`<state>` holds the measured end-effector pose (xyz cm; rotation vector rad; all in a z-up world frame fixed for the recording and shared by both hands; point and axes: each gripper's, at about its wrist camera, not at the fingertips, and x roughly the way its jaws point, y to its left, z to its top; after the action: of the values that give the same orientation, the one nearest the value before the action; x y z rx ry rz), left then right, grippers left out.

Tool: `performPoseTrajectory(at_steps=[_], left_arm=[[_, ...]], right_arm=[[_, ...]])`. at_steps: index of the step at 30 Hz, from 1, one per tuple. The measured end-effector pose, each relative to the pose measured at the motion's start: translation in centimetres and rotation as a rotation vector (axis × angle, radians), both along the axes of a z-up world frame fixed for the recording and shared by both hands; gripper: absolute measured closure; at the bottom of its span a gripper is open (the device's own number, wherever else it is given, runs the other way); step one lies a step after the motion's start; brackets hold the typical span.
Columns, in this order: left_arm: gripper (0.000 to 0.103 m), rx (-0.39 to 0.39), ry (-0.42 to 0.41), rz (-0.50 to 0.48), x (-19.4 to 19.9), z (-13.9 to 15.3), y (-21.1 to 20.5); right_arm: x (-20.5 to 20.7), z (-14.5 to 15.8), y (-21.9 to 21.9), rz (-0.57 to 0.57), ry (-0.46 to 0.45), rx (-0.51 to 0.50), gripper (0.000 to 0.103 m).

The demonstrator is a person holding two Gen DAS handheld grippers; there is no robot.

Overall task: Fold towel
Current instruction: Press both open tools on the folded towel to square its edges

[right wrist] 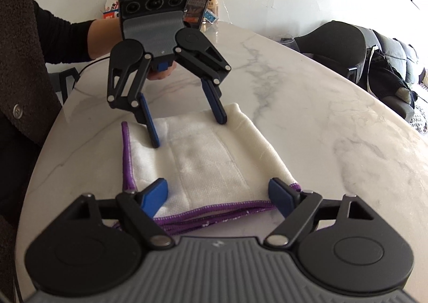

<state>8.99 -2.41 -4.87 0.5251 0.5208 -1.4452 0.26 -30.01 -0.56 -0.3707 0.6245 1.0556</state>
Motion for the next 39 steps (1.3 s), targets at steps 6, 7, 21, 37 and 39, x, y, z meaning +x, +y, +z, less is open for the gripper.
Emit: performPoseTrajectory(at_steps=[6, 7, 21, 37, 39], left_arm=[[0.030, -0.009, -0.089, 0.024, -0.4, 1.2, -0.6], [0.030, -0.006, -0.088, 0.021, -0.2, 1.2, -0.8], [0.031, 0.006, -0.011, 0.066, 1.5, 0.8, 0.6], [0.031, -0.034, -0.014, 0.067, -2.3, 3.0, 1.6], [0.031, -0.008, -0.031, 0.055, -3.0, 2.4, 1.0]], right_arm=[[0.0, 1.1, 0.9, 0.021, -0.016, -0.024, 0.017], [0.0, 1.4, 1.1, 0.027, -0.017, -0.018, 0.017], [0.2, -0.1, 0.0, 0.017, 0.014, -0.037, 0.008], [-2.3, 1.4, 0.3, -0.094, -0.033, -0.037, 0.004], [-2.7, 1.5, 0.8, -0.101, -0.041, -0.046, 0.004]])
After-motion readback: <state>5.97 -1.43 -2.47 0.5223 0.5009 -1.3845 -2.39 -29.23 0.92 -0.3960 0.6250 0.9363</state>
